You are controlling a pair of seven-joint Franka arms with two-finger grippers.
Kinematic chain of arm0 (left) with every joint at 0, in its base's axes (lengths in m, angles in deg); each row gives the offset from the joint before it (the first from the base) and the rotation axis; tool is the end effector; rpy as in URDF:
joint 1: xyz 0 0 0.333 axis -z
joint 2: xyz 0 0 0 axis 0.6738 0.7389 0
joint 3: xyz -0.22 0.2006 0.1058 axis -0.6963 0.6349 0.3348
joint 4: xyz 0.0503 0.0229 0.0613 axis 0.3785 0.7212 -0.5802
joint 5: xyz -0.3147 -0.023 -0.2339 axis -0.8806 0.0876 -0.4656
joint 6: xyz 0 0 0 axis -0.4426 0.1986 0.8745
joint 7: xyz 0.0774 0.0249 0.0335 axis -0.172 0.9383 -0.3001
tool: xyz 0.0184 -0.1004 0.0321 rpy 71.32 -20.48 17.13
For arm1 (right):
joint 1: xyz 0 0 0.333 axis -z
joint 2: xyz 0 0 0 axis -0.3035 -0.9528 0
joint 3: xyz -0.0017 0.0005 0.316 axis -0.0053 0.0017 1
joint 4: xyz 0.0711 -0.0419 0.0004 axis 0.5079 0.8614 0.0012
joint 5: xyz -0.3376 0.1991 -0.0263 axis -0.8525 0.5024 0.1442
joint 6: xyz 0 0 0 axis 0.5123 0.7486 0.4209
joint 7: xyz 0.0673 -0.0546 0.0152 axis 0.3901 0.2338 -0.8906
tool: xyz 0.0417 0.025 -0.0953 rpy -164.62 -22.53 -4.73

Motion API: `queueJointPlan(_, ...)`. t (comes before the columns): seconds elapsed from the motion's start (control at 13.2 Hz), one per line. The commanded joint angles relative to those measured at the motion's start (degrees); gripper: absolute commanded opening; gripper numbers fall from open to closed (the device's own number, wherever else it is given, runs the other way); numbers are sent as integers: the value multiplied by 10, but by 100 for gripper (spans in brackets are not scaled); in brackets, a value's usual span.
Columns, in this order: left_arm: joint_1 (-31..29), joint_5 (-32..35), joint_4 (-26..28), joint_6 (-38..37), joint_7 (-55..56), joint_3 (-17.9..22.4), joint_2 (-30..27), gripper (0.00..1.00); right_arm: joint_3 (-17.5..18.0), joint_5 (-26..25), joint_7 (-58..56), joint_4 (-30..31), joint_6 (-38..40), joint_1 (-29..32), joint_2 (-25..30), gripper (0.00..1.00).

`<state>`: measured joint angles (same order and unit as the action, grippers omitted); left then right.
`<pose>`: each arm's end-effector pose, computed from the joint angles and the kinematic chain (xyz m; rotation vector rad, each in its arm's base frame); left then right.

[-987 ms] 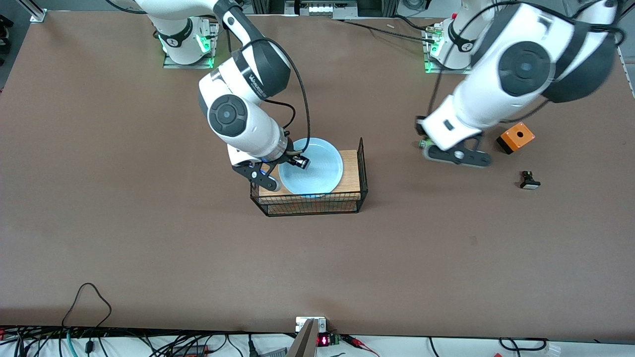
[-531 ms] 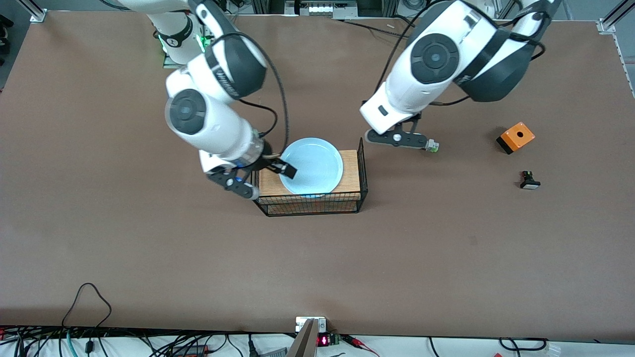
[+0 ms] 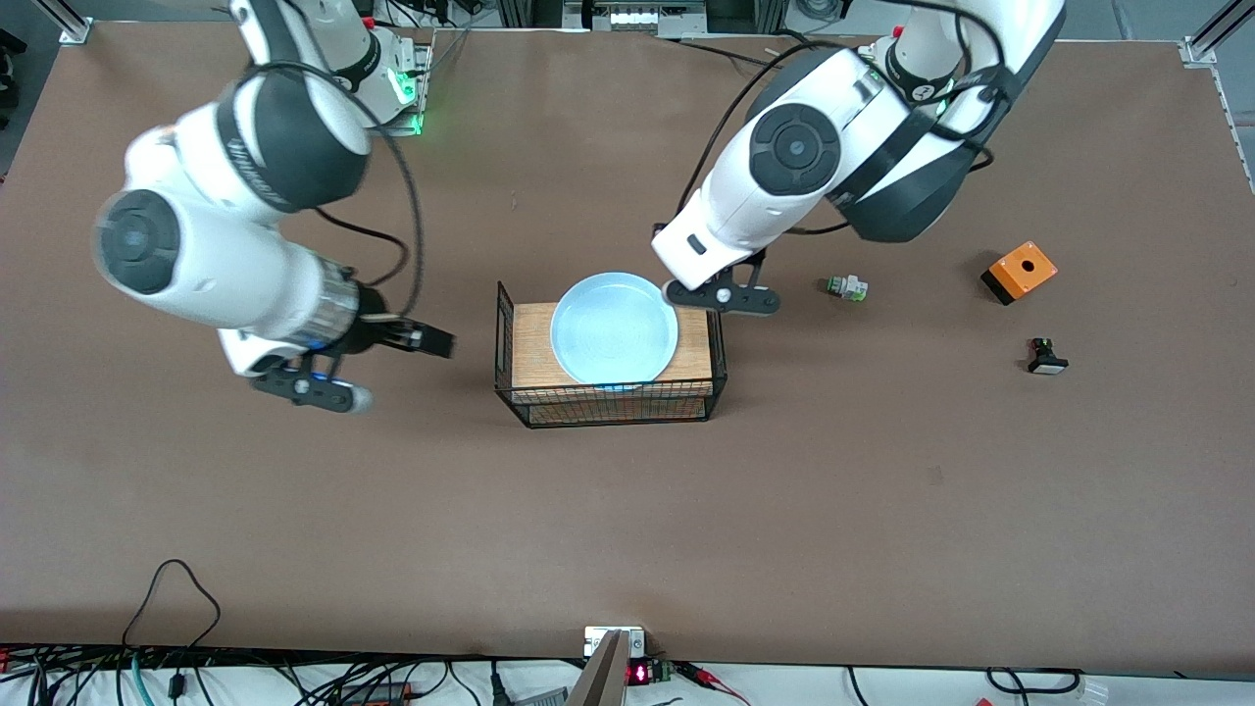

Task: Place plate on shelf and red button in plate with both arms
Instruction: 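Open the right gripper and withdraw while the left gripper carries the button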

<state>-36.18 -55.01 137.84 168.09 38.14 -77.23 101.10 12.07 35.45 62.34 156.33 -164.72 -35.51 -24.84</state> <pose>0.5430 -0.4139 0.4568 2.9479 -0.0571 -0.3334 0.6423 0.2175 0.4924 -2.9892 0.2974 0.2112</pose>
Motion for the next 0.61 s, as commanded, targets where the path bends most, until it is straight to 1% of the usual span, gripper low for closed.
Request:
queueJointPlan(0.0,28,30,-66,-3,16,4,49,0,4,-58,-68,5,32,12,31,100)
queueJointPlan(0.08,37,35,-77,0,17,4,61,0,4,-80,-90,5,40,14,37,100)
queueJointPlan(0.23,75,39,-93,22,43,31,76,0,3,-107,-131,5,65,27,50,100)
queueJointPlan(0.46,174,37,-95,43,51,129,80,0,-1,-108,-168,5,112,66,66,100)
queueJointPlan(0.53,193,37,-96,49,52,147,84,0,0,-109,-176,5,125,79,74,100)
